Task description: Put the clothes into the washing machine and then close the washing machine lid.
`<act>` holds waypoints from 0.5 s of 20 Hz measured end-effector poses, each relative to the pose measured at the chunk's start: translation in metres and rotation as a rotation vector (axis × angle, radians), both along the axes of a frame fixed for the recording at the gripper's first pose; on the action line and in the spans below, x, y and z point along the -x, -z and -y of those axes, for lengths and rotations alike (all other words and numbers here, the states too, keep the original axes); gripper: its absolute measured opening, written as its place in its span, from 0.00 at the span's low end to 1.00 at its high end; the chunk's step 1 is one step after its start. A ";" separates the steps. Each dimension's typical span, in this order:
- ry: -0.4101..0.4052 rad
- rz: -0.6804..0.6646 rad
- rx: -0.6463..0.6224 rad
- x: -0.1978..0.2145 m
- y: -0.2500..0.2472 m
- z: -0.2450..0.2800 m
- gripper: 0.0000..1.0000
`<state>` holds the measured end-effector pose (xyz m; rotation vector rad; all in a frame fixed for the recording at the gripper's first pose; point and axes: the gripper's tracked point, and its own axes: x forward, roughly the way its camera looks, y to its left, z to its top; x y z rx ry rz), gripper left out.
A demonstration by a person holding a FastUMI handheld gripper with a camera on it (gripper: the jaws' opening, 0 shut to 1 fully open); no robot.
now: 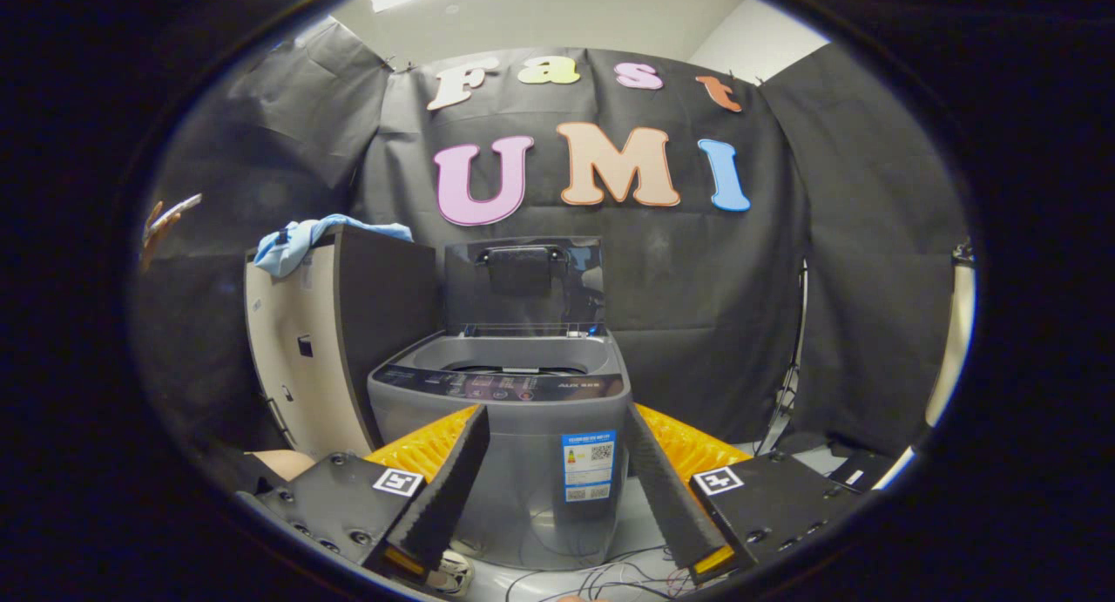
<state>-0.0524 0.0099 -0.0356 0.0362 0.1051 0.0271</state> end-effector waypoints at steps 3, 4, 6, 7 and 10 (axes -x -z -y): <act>0.020 0.005 0.004 -0.002 -0.002 0.004 0.97; 0.028 0.012 0.001 -0.006 -0.006 0.004 0.97; 0.040 0.030 -0.018 -0.018 -0.021 -0.003 0.97; 0.036 0.045 -0.026 -0.025 -0.033 -0.009 0.97; 0.008 0.059 -0.047 -0.057 -0.073 -0.034 0.97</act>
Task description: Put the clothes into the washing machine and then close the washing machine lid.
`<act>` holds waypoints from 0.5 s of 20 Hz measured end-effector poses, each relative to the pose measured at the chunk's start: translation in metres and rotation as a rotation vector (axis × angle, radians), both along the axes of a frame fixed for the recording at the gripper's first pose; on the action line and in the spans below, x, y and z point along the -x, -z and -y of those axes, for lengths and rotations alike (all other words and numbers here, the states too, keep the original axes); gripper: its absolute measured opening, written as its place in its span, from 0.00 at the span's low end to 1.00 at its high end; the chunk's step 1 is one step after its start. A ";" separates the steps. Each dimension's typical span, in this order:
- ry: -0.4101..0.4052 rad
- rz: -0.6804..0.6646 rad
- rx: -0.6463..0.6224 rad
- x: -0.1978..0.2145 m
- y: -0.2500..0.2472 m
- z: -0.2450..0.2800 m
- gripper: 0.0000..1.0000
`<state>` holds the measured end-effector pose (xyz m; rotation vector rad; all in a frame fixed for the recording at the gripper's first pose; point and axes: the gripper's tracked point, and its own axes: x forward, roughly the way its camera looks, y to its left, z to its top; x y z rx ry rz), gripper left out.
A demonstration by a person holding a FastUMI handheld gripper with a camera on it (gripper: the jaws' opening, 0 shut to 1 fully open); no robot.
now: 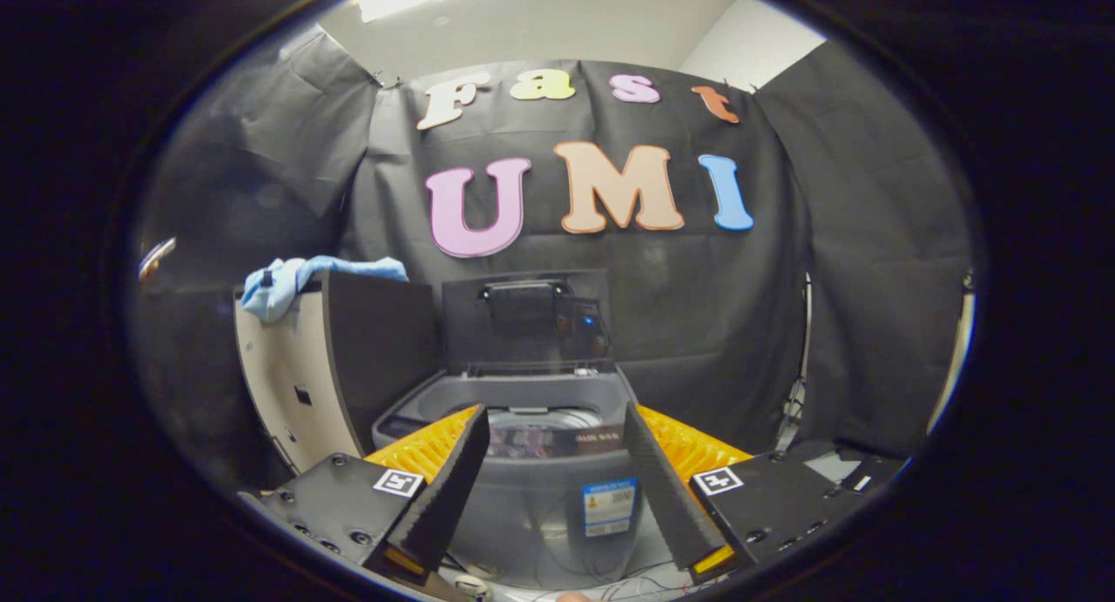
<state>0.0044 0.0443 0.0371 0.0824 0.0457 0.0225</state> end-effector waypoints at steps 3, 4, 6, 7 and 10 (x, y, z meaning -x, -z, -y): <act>-0.068 0.010 -0.007 -0.039 -0.051 -0.040 0.97; -0.105 0.018 -0.012 -0.053 -0.069 -0.059 0.97; -0.170 0.041 -0.016 -0.080 -0.105 -0.096 0.96; -0.199 0.054 -0.011 -0.092 -0.121 -0.114 0.96; -0.287 0.099 0.018 -0.125 -0.163 -0.177 0.96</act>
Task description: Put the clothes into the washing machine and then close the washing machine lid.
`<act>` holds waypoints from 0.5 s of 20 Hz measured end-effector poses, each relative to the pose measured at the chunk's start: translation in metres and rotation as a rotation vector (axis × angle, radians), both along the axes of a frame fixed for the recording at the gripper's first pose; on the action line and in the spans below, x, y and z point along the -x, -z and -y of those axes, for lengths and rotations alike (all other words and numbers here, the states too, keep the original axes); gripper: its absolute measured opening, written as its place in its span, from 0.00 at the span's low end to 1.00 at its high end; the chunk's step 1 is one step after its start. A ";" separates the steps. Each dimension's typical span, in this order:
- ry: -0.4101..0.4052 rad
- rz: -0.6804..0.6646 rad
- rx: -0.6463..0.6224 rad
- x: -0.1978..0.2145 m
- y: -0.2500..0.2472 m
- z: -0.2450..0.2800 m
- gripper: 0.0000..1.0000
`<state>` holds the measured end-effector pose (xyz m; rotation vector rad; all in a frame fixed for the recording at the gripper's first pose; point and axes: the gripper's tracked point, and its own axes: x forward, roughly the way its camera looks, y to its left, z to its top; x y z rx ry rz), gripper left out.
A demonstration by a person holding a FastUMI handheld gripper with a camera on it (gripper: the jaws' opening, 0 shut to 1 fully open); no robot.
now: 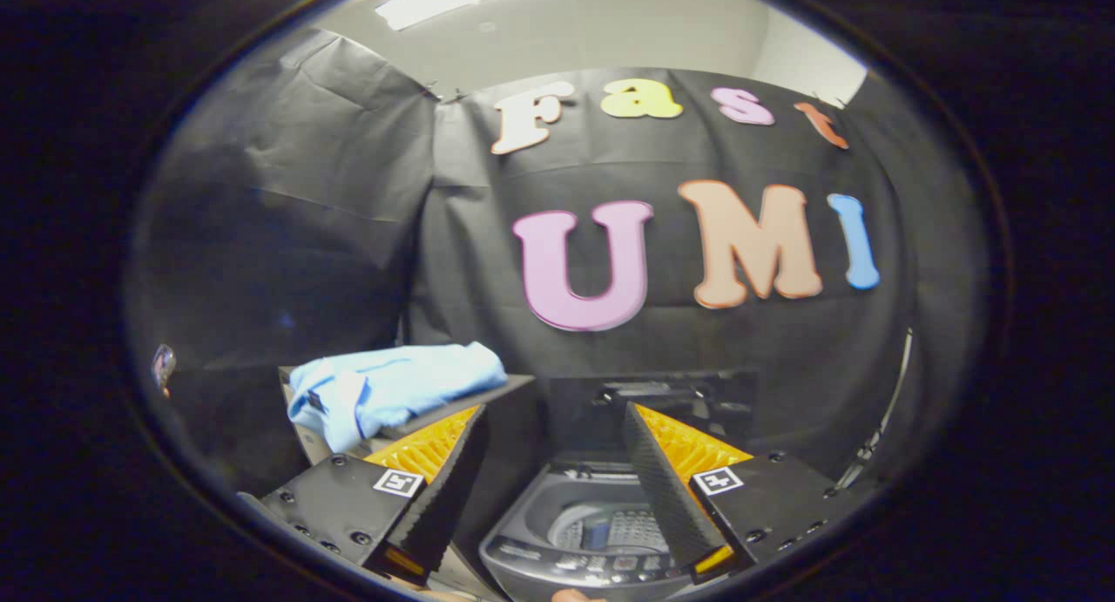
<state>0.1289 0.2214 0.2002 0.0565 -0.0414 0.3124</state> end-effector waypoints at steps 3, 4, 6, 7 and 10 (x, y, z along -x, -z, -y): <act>-0.089 0.024 -0.004 -0.022 -0.036 -0.068 0.96; -0.121 0.025 -0.005 -0.027 -0.045 -0.091 0.97; -0.167 0.016 0.008 -0.039 -0.052 -0.132 0.97; -0.176 0.002 0.022 -0.046 -0.053 -0.149 0.97; -0.190 -0.058 0.057 -0.067 -0.041 -0.197 0.97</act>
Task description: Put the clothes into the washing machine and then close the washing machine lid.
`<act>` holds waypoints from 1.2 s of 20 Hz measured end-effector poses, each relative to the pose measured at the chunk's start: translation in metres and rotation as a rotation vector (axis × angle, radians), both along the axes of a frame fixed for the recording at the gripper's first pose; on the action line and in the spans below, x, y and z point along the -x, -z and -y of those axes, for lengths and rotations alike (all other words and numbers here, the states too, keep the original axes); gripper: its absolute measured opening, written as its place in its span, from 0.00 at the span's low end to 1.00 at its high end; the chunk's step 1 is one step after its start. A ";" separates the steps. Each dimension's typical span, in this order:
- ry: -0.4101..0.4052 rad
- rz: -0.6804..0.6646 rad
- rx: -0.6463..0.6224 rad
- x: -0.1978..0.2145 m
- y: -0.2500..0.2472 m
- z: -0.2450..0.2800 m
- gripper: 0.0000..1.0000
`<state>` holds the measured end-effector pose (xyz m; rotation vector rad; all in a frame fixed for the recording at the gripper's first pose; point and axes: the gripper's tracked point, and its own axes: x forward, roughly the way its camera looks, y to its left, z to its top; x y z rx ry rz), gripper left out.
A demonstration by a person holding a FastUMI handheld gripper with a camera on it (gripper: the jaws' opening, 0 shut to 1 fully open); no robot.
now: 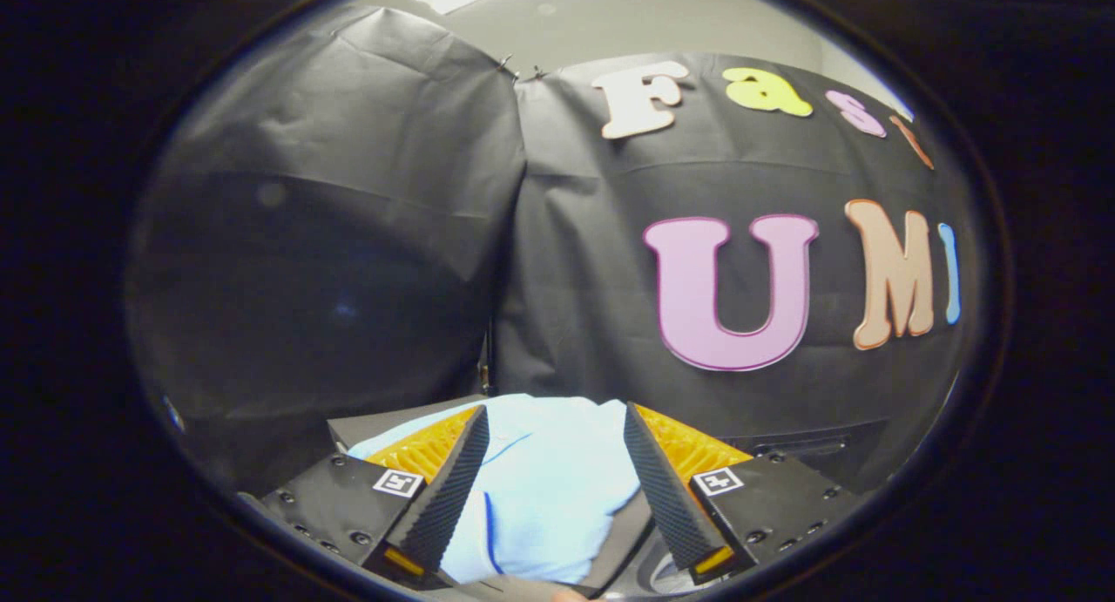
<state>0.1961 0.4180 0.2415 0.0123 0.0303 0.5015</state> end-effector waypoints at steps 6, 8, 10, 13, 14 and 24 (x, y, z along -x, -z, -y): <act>0.000 -0.151 0.039 -0.024 0.041 -0.044 0.97; -0.005 -0.208 0.063 -0.026 0.057 -0.055 0.97; -0.012 -0.251 0.088 -0.027 0.071 -0.063 0.97; -0.015 -0.285 0.126 -0.030 0.086 -0.067 0.97; -0.014 -0.292 0.135 -0.031 0.089 -0.068 0.97; -0.017 -0.310 0.216 -0.027 0.103 -0.071 0.94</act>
